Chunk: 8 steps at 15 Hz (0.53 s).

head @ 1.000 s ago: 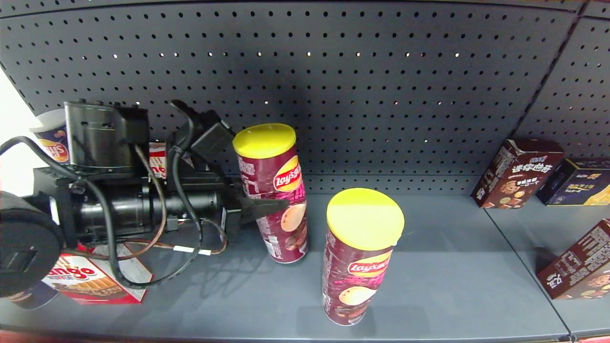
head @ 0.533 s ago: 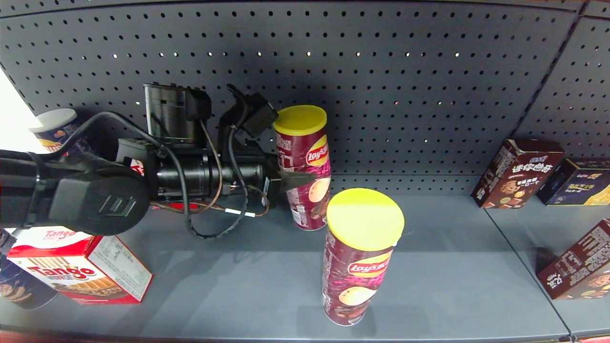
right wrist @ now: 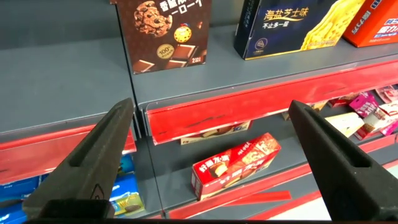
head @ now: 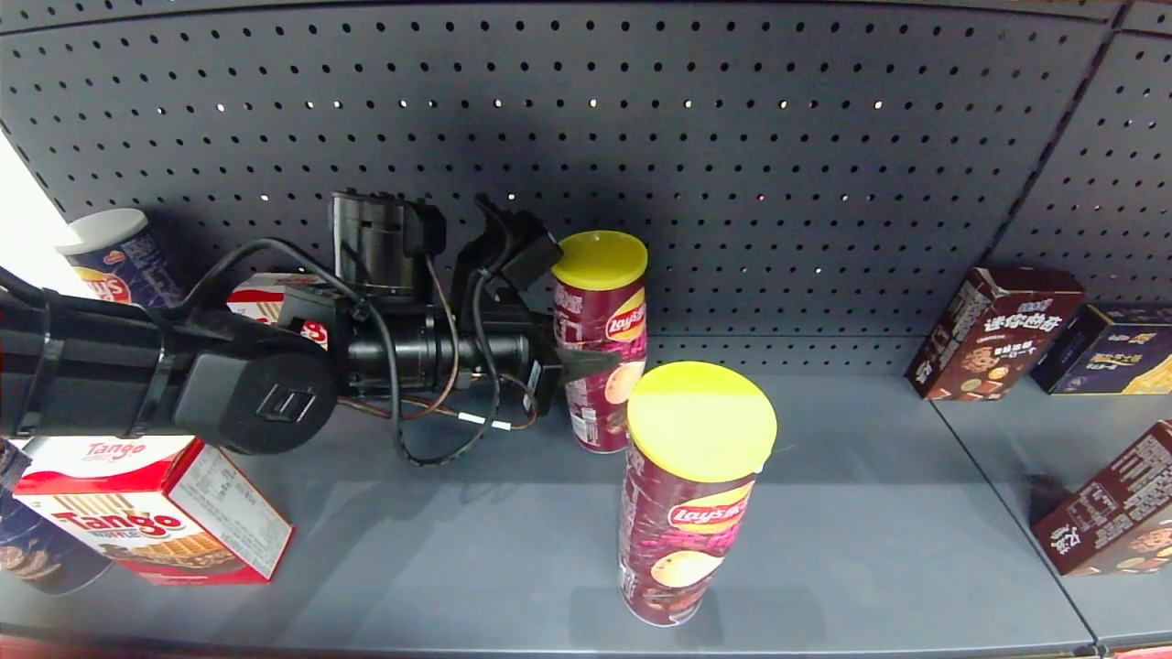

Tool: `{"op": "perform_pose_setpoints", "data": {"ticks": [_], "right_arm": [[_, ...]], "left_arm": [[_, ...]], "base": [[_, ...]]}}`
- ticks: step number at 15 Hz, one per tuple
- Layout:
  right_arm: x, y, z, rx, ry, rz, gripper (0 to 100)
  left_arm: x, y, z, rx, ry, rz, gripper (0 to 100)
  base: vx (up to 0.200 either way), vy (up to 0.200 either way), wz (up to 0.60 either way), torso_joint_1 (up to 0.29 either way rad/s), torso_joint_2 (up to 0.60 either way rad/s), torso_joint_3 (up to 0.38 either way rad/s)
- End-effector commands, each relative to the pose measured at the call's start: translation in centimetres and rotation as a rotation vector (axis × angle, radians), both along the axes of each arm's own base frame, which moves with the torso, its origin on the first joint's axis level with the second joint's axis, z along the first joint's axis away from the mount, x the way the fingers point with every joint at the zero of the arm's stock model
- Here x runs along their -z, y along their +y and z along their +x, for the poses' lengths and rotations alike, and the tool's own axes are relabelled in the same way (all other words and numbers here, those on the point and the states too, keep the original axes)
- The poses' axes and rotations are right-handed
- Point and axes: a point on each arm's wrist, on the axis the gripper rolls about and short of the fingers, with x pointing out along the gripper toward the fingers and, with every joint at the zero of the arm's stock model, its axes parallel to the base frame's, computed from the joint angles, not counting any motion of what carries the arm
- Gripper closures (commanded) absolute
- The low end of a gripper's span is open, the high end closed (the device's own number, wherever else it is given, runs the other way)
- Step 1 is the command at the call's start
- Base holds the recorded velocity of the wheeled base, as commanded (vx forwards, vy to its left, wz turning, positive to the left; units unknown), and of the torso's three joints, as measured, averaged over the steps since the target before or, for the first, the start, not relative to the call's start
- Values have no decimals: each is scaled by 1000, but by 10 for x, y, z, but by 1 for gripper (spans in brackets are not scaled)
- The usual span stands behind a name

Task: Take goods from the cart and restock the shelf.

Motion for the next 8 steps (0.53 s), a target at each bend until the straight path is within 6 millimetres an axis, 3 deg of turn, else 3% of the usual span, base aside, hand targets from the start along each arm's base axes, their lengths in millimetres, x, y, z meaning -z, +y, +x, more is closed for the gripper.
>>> {"op": "perform_pose_setpoints", "data": {"ticks": [1, 5, 8], "right_arm": [[0, 0, 0, -1, 0, -1, 0], [0, 0, 0, 0, 0, -1, 0], [0, 0, 0, 0, 0, -1, 0]], "left_arm": [[2, -2, -1, 4, -10, -5, 0], [5, -1, -4, 2, -30, -14, 0], [3, 13, -24, -18, -83, -37, 0]], "base": [[0, 0, 0, 0, 0, 0], [0, 0, 0, 0, 0, 0], [0, 0, 0, 0, 0, 0]]}}
